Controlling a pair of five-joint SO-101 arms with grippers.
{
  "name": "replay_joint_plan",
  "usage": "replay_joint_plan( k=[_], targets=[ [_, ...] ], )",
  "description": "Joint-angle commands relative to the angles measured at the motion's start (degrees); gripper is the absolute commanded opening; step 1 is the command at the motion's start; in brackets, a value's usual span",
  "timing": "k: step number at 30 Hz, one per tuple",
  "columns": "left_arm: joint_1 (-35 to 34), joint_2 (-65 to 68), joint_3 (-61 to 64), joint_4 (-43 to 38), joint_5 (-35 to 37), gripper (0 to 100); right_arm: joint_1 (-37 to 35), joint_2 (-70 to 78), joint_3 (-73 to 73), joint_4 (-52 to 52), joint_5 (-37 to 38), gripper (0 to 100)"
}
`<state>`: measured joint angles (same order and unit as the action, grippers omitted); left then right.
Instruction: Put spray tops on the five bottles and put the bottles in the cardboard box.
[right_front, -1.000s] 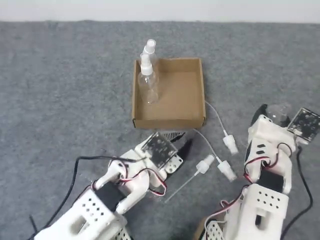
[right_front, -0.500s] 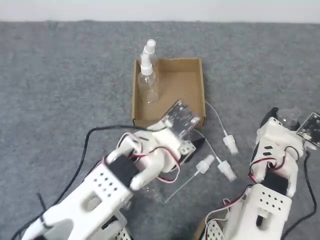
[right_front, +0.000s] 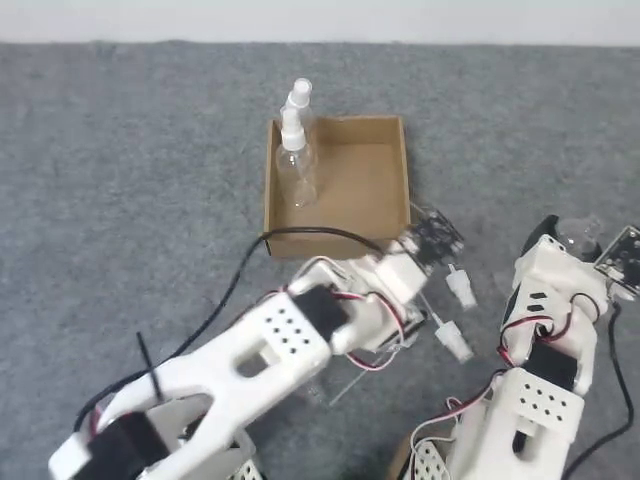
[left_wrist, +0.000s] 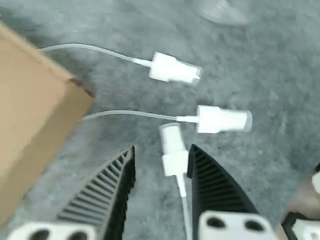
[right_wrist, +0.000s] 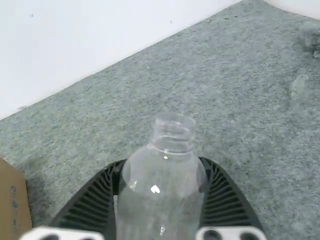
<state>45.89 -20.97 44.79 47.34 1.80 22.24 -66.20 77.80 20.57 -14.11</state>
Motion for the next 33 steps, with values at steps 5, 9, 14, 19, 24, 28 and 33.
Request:
replay_joint_plan(
  k=[5, 9, 14, 19, 24, 28, 33],
  targets=[
    [1.32, 11.08, -13.14, 7.12, 0.53, 17, 0.48, -1.89, -2.73, -1.63, -0.7, 6.6],
    [1.32, 19.52, -20.53, 12.13, 0.53, 16, 0.48, -1.89, -2.73, -1.63, -0.7, 6.6],
    [1.32, 29.19, -28.97, 17.58, 0.44, 16, 0.4, -1.89, -2.73, -1.63, -0.7, 6.6],
    [1.32, 35.78, -35.3, 21.54, 0.44, 16, 0.4, -1.89, -2.73, -1.63, -0.7, 6.6],
    [1.32, 39.82, -39.16, 23.12, 0.44, 16, 0.4, -1.89, -2.73, -1.63, -0.7, 6.6],
    [1.32, 41.85, -40.75, 23.82, 0.18, 16, 0.4, -1.89, -2.73, -1.63, -0.7, 6.6],
    [1.32, 42.55, -40.84, 23.91, 0.18, 16, 0.4, -1.89, -2.73, -1.63, -0.7, 6.6]
  ],
)
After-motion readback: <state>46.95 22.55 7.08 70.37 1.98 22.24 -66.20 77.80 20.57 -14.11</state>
